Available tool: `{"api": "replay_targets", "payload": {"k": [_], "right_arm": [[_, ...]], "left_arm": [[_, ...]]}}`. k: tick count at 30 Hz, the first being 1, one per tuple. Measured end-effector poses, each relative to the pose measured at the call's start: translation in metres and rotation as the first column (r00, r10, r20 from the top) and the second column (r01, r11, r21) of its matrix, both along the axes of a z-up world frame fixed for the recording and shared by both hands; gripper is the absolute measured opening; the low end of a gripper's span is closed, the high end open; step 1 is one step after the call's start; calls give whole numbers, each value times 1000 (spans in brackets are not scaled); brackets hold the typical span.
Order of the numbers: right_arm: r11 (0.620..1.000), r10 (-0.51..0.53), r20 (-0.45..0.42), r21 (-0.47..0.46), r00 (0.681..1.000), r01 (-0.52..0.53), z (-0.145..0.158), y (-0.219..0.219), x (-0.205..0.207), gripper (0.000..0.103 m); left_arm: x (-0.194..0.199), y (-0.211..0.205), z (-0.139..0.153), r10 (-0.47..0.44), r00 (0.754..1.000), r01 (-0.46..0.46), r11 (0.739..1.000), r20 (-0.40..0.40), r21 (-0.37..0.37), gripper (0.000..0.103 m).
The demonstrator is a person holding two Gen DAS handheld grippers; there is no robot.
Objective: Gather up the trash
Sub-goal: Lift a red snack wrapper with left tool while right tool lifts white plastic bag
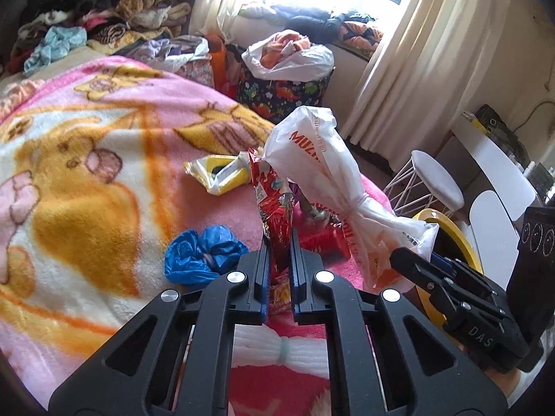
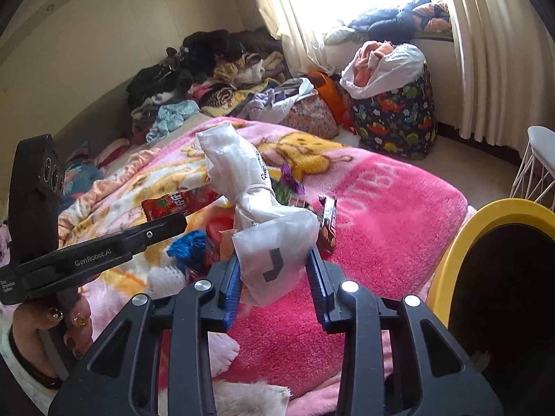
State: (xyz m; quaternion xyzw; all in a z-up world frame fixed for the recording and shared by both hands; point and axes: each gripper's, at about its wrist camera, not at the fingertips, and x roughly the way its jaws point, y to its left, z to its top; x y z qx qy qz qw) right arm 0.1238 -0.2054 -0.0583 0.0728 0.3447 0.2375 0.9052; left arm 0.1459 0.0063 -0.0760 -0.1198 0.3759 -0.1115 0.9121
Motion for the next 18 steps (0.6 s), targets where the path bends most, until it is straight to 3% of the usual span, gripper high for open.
{"api": "replay_targets", "payload": {"k": [18], "right_arm": [[992, -123, 48, 36, 991, 122, 22, -38, -9, 32]], "left_arm": [[-19, -17, 35, -46, 994, 44, 999, 96, 21, 4]]}}
